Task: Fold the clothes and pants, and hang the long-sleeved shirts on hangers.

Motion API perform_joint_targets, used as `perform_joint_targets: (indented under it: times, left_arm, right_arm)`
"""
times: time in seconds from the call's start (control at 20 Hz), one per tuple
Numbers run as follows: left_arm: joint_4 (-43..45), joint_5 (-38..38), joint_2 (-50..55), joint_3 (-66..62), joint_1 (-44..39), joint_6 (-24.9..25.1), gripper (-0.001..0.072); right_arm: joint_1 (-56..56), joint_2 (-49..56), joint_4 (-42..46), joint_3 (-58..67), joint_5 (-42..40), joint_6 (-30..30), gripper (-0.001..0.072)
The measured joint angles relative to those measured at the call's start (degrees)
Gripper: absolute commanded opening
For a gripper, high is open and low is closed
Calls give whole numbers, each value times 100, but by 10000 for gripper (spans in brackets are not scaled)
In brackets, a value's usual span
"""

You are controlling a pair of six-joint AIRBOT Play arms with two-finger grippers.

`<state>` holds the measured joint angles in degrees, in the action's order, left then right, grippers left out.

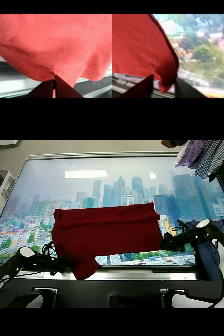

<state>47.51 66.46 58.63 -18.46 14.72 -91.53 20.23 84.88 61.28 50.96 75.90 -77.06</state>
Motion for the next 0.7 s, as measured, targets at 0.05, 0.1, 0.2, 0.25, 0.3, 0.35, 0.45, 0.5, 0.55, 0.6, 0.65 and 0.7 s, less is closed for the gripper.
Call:
perform_joint_targets:
  times: [0.05, 0.1, 0.2, 0.25, 0.3, 0.35, 0.45, 0.5, 0.55, 0.6, 0.65, 0.7]
  left_arm:
    - [2, 2, 0, -13, 0, 0, 16]
    - [2, 4, -2, -50, 0, 0, 16]
    - [90, 68, -33, -216, -2, 2, 16]
    - [201, 131, -63, -350, 0, 0, 15]
    - [382, 247, -109, -529, -2, -46, 16]
    - [610, 387, -168, -721, 0, -133, 15]
    - [1189, 734, -367, -1154, -2, -391, 16]
    - [1484, 933, -501, -1373, 0, -529, 16]
    - [1738, 1147, -640, -1558, 0, -660, 15]
    - [1969, 1368, -796, -1746, 0, -778, 15]
    - [2135, 1552, -940, -1904, 0, -844, 14]
    - [2269, 1718, -1071, -2063, -2, -909, 14]
  right_arm:
    - [-9, 2, -7, 0, 17, 46, 47]
    - [-13, 2, -90, 2, 101, 55, 25]
    - [-20, -44, -157, 2, 219, 98, 24]
    - [-17, -105, -155, 2, 269, 96, 23]
    - [-20, -205, -142, 2, 315, 72, 23]
    - [-20, -330, -79, 2, 363, 26, 23]
    - [-20, -691, 151, 2, 494, -122, 23]
    - [-22, -931, 289, 2, 599, -236, 23]
    - [-22, -1176, 420, 2, 723, -323, 23]
    - [-22, -1460, 525, 2, 918, -409, 23]
    - [-22, -1740, 588, 2, 1108, -470, 23]
    - [-22, -2048, 654, 2, 1281, -527, 23]
